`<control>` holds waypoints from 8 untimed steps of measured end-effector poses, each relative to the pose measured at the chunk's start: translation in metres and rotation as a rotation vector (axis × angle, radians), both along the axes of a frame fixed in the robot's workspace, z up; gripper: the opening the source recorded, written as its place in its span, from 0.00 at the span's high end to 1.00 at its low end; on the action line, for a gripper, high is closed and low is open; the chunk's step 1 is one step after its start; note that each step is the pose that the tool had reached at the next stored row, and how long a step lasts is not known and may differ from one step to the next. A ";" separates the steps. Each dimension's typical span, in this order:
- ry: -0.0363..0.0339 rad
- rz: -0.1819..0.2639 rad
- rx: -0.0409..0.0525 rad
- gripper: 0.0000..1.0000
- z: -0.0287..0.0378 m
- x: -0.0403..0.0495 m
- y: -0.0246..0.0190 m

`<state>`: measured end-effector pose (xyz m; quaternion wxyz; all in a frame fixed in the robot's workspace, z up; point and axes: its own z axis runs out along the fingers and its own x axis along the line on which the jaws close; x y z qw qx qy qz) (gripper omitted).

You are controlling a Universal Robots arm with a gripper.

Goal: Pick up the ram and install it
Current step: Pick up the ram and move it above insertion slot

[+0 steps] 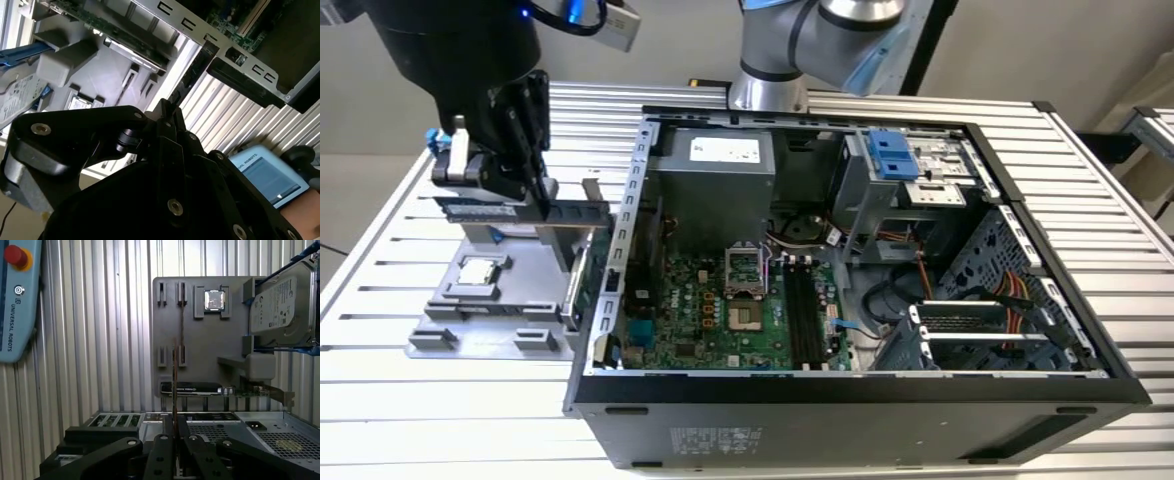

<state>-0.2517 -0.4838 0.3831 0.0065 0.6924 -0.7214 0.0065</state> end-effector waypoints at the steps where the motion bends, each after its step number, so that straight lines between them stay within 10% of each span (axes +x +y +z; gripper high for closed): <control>1: -0.0001 0.000 0.0000 1.00 -0.0001 0.0009 0.0001; 8: 0.0000 0.000 -0.0002 1.00 0.0000 0.0078 0.0010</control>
